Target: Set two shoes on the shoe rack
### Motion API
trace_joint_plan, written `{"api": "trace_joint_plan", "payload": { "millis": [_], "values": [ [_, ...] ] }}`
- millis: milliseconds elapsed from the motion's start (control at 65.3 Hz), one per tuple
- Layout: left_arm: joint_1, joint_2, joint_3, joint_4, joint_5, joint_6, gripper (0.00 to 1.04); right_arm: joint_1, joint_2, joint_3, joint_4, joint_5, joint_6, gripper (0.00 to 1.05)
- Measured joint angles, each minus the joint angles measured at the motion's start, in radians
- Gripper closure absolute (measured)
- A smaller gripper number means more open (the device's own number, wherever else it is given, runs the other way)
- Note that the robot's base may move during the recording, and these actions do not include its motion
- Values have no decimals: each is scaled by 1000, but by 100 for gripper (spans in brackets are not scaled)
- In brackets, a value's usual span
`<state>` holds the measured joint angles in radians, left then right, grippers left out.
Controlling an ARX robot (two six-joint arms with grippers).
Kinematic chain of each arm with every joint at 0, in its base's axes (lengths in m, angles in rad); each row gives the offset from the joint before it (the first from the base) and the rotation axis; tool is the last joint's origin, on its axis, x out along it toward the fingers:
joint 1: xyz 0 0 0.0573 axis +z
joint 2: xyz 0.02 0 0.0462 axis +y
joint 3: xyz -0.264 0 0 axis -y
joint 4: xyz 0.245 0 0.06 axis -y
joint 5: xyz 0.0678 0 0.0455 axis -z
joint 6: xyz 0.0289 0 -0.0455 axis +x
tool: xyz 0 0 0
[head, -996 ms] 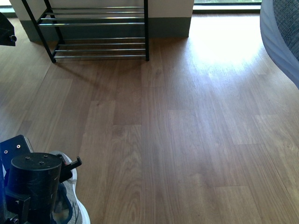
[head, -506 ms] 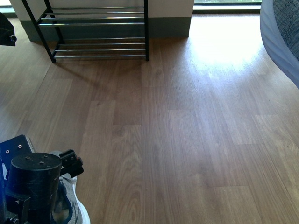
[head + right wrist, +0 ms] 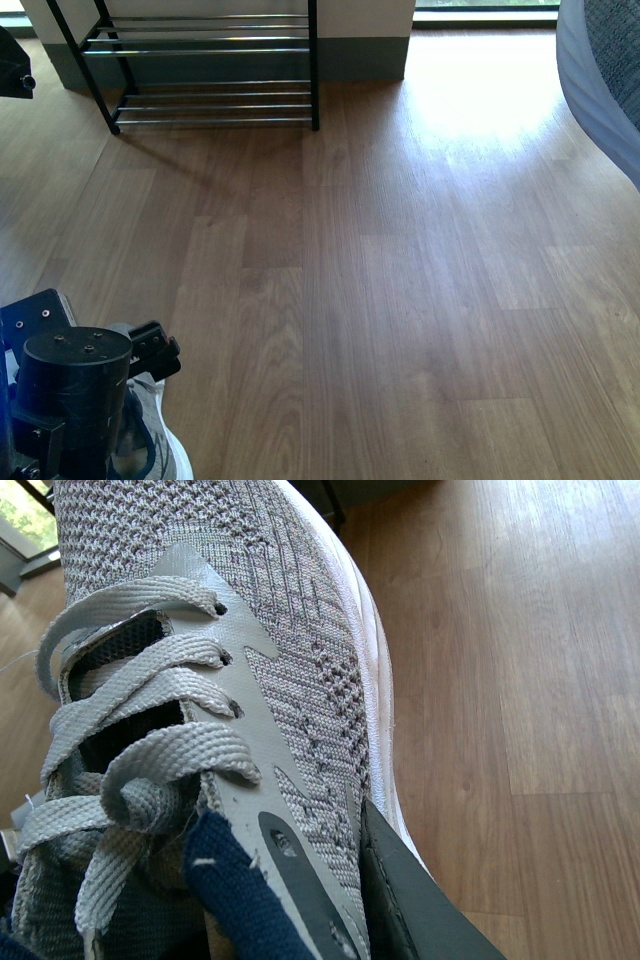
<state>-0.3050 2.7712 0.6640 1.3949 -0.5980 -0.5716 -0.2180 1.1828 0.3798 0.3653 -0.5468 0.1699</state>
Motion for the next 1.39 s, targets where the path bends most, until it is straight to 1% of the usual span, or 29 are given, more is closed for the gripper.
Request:
{"api": "trace_joint_plan", "payload": {
  "millis": [61, 77, 123, 199, 214, 245, 322, 352, 368, 460, 506, 582, 598, 628, 643, 659, 689, 705, 735, 797, 812, 858, 950, 981, 1011, 1042, 1072, 1149, 1394],
  "values": [
    [0, 0, 0, 0, 0, 0, 31, 0, 0, 0, 0, 0, 0, 103],
    [0, 0, 0, 0, 0, 0, 35, 0, 0, 0, 0, 0, 0, 103],
    [0, 0, 0, 0, 0, 0, 43, 0, 0, 0, 0, 0, 0, 103],
    [0, 0, 0, 0, 0, 0, 52, 0, 0, 0, 0, 0, 0, 103],
    [0, 0, 0, 0, 0, 0, 57, 0, 0, 0, 0, 0, 0, 103],
    [0, 0, 0, 0, 0, 0, 60, 0, 0, 0, 0, 0, 0, 103],
    [0, 0, 0, 0, 0, 0, 78, 0, 0, 0, 0, 0, 0, 103],
    [0, 0, 0, 0, 0, 0, 80, 0, 0, 0, 0, 0, 0, 103],
    [0, 0, 0, 0, 0, 0, 85, 0, 0, 0, 0, 0, 0, 103],
    [0, 0, 0, 0, 0, 0, 99, 0, 0, 0, 0, 0, 0, 103],
    [0, 0, 0, 0, 0, 1, 104, 0, 0, 0, 0, 0, 0, 103],
    [0, 0, 0, 0, 0, 0, 104, 0, 0, 0, 0, 0, 0, 103],
    [15, -56, -40, -46, 65, 35, 104, 0, 0, 0, 0, 0, 0, 103],
    [92, -208, -162, -229, 273, 131, 104, 0, -1, 0, 0, -1, 0, 103],
    [112, -256, -201, -274, 317, 154, 104, 1, -1, 0, 0, -1, 0, 103],
    [152, -359, -284, -359, 392, 195, 104, 1, 0, 0, 0, -3, 0, 103],
    [193, -467, -367, -443, 441, 259, 104, 1, 0, 0, 0, -2, 0, 103],
    [232, -577, -444, -521, 480, 295, 104, 1, 0, 0, 0, -2, 0, 103],
    [283, -746, -551, -627, 512, 366, 104, 0, 0, 0, 0, -1, 0, 103],
    [312, -1023, -673, -777, 532, 421, 104, -5, 0, 0, 0, 11, -1, 103],
    [309, -1128, -673, -840, 590, 452, 104, -5, 0, 0, 0, 16, -2, 103],
    [302, -1345, -674, -874, 609, 492, 104, 0, 0, 0, 0, 10, -2, 103],
    [305, -1868, -673, -957, 595, 531, 104, 6, 0, 0, 0, -18, -2, 103],
    [305, -1989, -672, -971, 597, 536, 104, 6, 0, 0, 0, -20, -2, 103],
    [305, -2166, -671, -989, 600, 541, 102, 6, 0, 0, 0, -16, -2, 103],
    [304, -2358, -670, -989, 601, 551, 93, 4, 0, 0, 0, -2, -3, 103],
    [304, -2425, -670, -983, 598, 552, 86, 2, 1, 0, 0, 9, -3, 103],
    [306, -2429, -670, -1000, 598, 557, 67, 1, 1, 0, 0, -1, -2, 103],
    [306, -2432, -670, -1000, 598, 559, 22, 2, 1, 0, 0, -2, -2, 103]
  ]
}}
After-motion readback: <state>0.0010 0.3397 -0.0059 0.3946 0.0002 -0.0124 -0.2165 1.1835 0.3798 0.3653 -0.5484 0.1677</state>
